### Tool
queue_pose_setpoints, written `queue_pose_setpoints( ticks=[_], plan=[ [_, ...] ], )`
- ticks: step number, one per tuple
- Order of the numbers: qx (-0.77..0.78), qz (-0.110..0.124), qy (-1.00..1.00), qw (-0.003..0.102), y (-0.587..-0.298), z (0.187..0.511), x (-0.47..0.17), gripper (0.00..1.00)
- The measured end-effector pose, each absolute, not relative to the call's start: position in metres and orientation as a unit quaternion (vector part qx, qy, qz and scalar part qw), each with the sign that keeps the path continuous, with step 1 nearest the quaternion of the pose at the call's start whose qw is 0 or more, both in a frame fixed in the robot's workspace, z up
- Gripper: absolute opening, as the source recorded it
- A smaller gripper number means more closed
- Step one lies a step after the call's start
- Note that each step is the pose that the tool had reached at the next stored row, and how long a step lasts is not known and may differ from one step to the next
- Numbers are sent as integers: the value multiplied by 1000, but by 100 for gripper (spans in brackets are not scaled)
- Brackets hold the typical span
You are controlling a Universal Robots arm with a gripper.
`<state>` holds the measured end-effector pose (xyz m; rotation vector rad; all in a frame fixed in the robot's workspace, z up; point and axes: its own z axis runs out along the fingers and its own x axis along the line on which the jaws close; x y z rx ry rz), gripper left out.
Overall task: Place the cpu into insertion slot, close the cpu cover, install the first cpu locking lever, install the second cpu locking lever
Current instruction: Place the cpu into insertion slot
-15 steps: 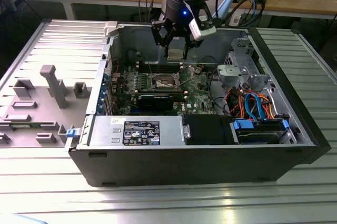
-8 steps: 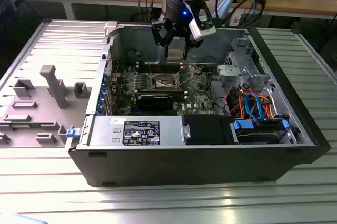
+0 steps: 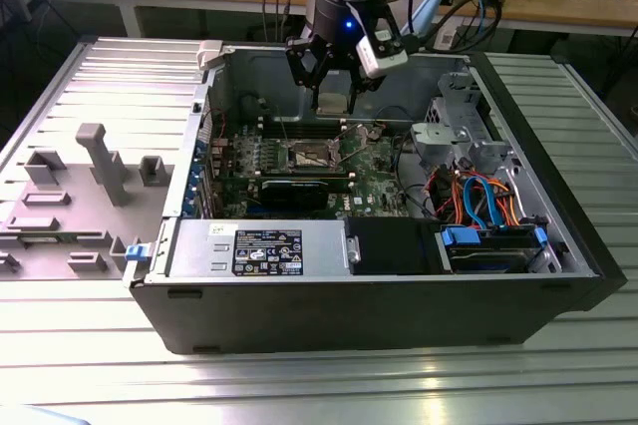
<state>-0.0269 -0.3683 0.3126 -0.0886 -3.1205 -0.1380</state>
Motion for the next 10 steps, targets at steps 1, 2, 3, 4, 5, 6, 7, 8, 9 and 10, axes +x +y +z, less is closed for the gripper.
queue_pose_setpoints(
  ticks=[1,2,3,4,5,6,7,8,9,10],
  plan=[
    [-29,-44,-999,8,-368,313,-27,55],
    [-31,-44,-999,8,-368,313,-27,55],
    [-32,-44,-998,8,-368,312,-27,55],
    [-34,-44,-998,8,-368,312,-27,55],
    [-35,-44,-998,8,-368,312,-27,55],
    [-37,-44,-998,8,-368,312,-27,55],
    [-40,-44,-998,8,-368,312,-27,55],
    [-42,-44,-998,8,-368,312,-27,55],
    [-43,-44,-998,8,-368,312,-27,55],
    [-44,-44,-998,8,-368,312,-27,55]
  ],
)
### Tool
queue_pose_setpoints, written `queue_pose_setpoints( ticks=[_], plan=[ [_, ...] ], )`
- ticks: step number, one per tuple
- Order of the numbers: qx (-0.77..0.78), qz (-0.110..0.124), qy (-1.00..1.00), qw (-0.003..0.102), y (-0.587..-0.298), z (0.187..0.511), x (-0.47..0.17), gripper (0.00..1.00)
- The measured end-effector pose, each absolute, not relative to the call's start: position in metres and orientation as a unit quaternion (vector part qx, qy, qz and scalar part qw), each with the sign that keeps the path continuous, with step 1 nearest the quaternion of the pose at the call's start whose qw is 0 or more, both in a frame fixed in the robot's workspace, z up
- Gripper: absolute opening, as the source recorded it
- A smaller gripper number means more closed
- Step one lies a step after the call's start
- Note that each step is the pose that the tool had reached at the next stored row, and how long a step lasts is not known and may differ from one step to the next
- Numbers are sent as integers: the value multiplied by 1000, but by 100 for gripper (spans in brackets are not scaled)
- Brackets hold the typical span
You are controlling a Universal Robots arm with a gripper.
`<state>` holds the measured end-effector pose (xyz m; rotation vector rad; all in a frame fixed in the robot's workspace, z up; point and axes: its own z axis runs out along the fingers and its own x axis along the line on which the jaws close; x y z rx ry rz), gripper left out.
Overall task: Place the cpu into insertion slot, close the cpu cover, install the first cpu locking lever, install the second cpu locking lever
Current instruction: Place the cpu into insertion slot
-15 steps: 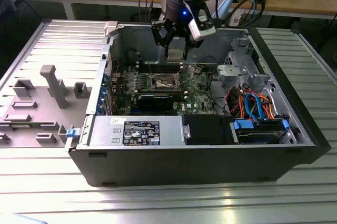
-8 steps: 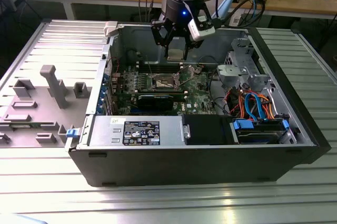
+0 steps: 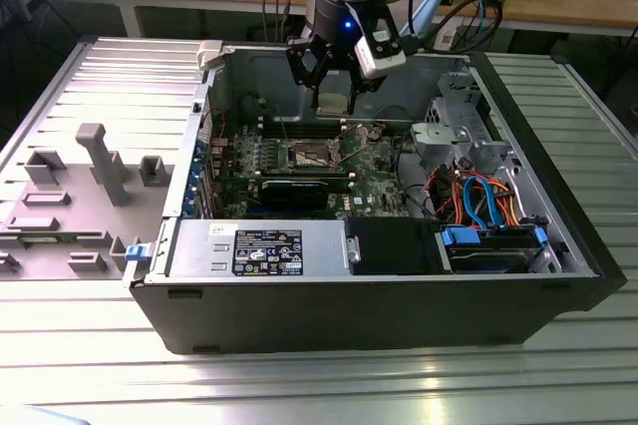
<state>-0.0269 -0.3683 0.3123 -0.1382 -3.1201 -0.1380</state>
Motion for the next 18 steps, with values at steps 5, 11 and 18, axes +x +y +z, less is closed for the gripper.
queue_pose_setpoints(
  ticks=[5,11,18],
  plan=[
    [-54,-44,-998,7,-368,312,-27,55],
    [-63,-44,-997,7,-368,312,-27,55],
    [-77,-44,-996,6,-368,312,-27,55]
  ],
)
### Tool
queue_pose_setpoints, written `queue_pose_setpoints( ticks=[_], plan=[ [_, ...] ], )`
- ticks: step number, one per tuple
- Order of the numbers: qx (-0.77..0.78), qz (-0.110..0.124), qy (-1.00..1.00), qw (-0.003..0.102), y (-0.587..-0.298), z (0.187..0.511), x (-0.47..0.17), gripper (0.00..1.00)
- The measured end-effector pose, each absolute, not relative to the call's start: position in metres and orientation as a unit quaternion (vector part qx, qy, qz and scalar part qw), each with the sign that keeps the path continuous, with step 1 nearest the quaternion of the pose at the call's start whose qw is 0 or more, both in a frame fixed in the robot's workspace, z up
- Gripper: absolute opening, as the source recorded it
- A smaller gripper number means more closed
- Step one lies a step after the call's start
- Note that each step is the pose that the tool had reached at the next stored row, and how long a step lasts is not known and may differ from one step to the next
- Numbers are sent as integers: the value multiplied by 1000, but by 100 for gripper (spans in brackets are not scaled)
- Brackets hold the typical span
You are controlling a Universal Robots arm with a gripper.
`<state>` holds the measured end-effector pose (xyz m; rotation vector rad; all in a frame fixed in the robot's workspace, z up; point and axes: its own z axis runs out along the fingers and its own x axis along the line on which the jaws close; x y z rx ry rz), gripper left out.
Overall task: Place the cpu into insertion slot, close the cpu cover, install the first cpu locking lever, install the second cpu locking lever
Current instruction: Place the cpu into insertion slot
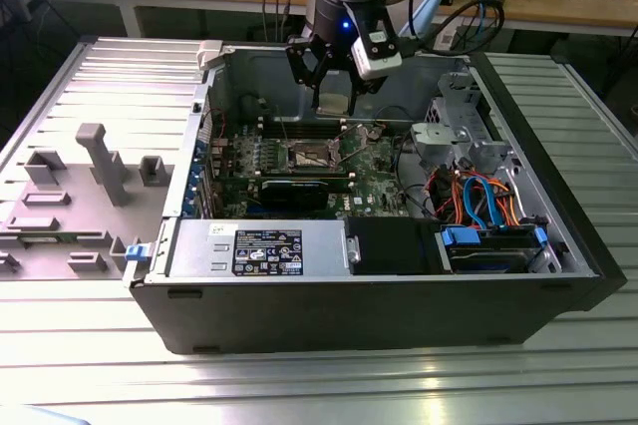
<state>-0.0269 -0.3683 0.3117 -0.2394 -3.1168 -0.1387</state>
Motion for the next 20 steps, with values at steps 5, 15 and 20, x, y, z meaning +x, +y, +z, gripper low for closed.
queue_pose_setpoints(
  ticks=[5,15,20],
  plan=[
    [-83,-44,-996,6,-368,312,-27,55],
    [-97,-44,-994,5,-368,311,-27,55],
    [-105,-44,-994,5,-368,311,-27,55]
  ],
)
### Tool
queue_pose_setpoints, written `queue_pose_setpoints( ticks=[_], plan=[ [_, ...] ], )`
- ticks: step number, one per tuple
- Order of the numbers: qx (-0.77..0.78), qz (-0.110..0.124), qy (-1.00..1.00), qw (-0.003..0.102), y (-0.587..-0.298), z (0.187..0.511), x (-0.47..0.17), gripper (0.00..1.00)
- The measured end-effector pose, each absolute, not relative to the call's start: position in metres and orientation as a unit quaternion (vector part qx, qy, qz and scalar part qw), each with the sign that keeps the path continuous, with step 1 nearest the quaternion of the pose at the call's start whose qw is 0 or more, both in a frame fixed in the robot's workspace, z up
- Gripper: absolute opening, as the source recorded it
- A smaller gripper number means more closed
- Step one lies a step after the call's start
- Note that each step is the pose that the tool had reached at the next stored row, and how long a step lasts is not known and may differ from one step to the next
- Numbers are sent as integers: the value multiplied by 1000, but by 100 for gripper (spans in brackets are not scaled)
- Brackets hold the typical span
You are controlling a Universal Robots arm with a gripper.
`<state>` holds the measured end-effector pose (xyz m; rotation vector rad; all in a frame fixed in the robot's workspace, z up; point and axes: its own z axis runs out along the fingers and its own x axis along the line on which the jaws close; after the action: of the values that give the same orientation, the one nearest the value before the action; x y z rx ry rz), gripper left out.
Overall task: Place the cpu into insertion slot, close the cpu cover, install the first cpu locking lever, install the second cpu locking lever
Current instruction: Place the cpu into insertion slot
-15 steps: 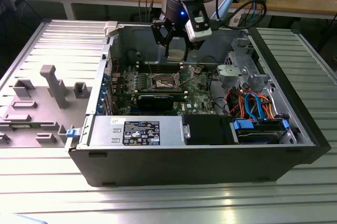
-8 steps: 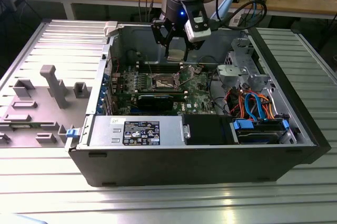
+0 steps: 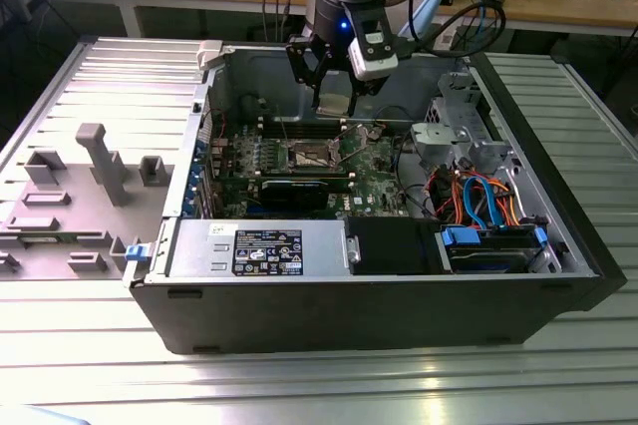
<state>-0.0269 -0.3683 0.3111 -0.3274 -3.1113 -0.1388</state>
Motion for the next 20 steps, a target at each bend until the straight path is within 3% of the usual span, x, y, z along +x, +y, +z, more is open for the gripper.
queue_pose_setpoints(
  ticks=[20],
  plan=[
    [-119,-44,-992,4,-368,310,-27,55]
  ],
)
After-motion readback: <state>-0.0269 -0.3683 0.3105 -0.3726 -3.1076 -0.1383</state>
